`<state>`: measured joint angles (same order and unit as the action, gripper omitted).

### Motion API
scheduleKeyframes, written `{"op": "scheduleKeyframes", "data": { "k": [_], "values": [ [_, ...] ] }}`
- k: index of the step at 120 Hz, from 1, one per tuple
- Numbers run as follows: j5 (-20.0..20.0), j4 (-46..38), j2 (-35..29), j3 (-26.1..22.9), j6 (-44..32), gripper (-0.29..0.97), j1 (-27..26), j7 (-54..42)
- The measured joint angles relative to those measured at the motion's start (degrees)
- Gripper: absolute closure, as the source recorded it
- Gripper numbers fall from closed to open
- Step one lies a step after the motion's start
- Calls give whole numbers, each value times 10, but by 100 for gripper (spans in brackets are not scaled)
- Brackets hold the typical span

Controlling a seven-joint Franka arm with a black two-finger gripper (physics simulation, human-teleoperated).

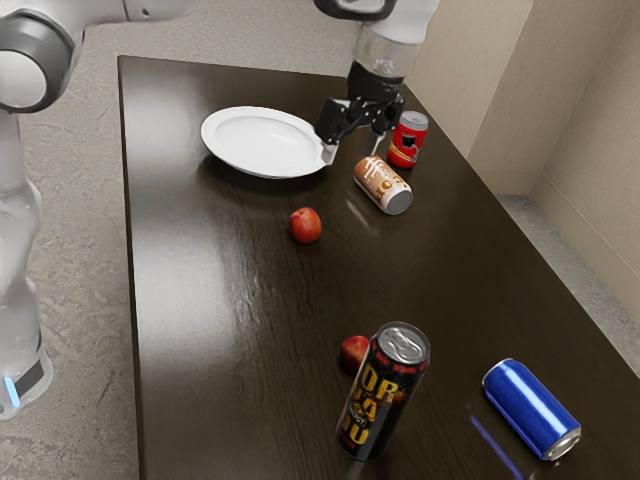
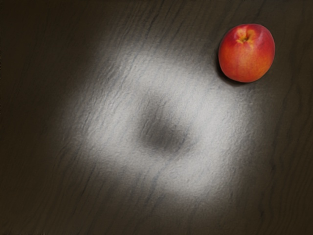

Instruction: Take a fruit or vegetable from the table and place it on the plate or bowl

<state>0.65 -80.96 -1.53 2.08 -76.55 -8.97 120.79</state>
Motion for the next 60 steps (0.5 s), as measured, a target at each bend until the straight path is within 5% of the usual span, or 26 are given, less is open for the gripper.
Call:
{"op": "scheduleKeyframes", "data": {
  "k": [26,45,60],
  "values": [
    [1,-2,-10,9,12,0,-8,30],
    [-16,-6,31,150,19,0,-107,-5],
    [-28,-181,-27,180,-99,0,-82,-53]
  ]
}}
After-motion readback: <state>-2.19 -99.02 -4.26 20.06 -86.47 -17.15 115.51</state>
